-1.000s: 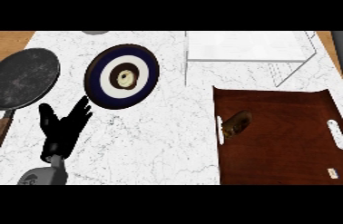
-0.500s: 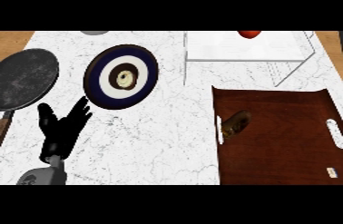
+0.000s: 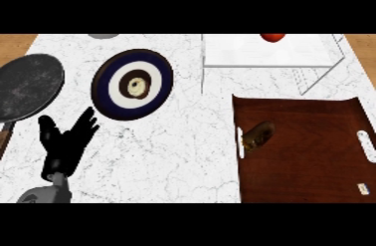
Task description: Pick the tomato from the tray and place it in the tiered shelf
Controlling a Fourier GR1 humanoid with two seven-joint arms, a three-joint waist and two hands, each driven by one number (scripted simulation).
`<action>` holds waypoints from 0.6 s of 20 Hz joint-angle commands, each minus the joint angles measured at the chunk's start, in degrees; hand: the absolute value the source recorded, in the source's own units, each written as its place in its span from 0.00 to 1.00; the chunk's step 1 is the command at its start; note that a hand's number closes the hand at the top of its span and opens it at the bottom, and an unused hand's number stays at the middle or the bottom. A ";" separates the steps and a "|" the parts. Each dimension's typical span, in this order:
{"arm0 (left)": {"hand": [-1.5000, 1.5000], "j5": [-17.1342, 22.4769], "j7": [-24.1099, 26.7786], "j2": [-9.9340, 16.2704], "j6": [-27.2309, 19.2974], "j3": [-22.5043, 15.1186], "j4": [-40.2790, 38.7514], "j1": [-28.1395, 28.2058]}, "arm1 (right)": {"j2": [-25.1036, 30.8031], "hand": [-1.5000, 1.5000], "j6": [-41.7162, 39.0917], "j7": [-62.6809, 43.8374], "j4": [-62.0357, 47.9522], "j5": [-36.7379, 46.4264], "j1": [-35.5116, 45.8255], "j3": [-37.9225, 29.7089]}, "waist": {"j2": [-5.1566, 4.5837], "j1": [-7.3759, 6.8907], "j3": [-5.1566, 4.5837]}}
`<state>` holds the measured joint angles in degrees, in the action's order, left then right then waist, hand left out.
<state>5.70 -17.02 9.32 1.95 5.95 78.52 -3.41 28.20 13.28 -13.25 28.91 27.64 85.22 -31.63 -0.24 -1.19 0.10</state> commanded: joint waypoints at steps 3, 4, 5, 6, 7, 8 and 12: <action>0.50 -0.05 -1.86 -0.49 -1.05 0.24 -1.13 -1.77 | 6.56 0.00 6.00 -0.98 -1.20 -0.23 -1.26 -2.52 | -0.37 0.08 -0.10; 0.50 -0.09 1.44 -0.69 0.80 -0.59 0.32 3.29 | 7.51 0.00 6.26 -2.32 0.40 -1.19 -1.34 -3.35 | 0.02 0.21 -0.11; 0.50 -0.24 0.08 -0.70 0.16 -0.77 1.57 2.54 | 9.62 0.00 5.78 0.26 -0.90 -2.44 -3.80 -5.15 | -0.22 -0.07 -0.06; 0.50 0.91 -3.76 -0.08 -0.25 0.20 1.99 0.83 | 10.73 0.00 4.97 -3.45 0.28 -2.32 -2.21 -4.64 | 0.15 0.63 -0.07; 0.50 0.86 -1.86 0.36 0.73 0.33 1.29 1.18 | 12.26 0.00 4.46 -1.65 -1.45 -3.53 -3.33 -6.09 | -0.17 0.13 -0.07; 0.50 -0.96 1.46 -0.42 -0.09 -0.27 -0.92 1.46 | 14.90 0.00 -0.29 -1.49 -0.66 -4.98 -4.18 -6.60 | -0.02 0.84 -0.09; 0.50 -0.88 1.72 -1.06 -0.17 -0.28 -1.50 1.67 | 18.54 0.00 -6.10 -1.25 -1.30 -8.91 -6.89 -8.75 | 0.01 0.72 -0.08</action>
<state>5.67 -16.82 9.19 1.98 6.27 78.65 -2.92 42.26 12.18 -14.53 28.39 21.84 80.13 -38.33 -0.13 -0.54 0.15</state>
